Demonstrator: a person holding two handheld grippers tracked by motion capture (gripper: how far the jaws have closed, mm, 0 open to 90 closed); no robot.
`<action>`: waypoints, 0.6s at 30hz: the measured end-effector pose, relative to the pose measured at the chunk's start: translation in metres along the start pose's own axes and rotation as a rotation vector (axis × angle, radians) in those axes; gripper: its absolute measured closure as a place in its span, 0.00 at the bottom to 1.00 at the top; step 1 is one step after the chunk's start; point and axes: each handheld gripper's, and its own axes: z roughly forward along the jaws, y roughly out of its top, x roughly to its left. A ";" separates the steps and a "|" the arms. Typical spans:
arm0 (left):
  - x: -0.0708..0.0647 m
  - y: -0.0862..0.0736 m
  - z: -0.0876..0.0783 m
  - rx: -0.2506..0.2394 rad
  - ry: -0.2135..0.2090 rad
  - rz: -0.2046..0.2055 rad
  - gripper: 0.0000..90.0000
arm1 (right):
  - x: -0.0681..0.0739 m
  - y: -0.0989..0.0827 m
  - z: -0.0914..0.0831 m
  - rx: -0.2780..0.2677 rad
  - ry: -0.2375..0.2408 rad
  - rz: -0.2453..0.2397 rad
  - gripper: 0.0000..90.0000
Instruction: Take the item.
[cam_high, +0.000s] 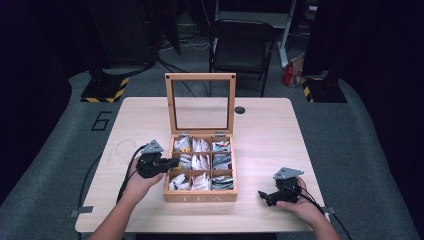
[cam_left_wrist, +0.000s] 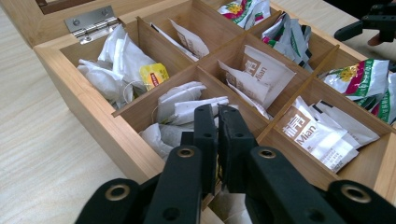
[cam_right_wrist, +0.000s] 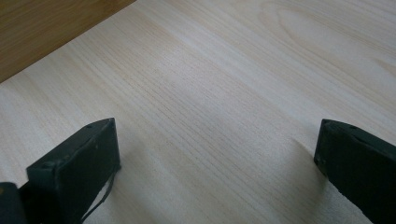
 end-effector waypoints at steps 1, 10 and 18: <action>-0.001 0.000 0.000 -0.003 -0.003 -0.011 0.98 | 0.000 0.000 0.000 0.005 0.006 -0.005 0.00; -0.006 0.007 -0.006 -0.037 -0.004 0.018 0.99 | 0.000 0.000 0.000 0.004 0.004 -0.003 0.00; -0.008 0.015 -0.013 -0.045 -0.002 0.042 0.99 | 0.000 0.000 0.000 0.003 0.002 -0.006 0.00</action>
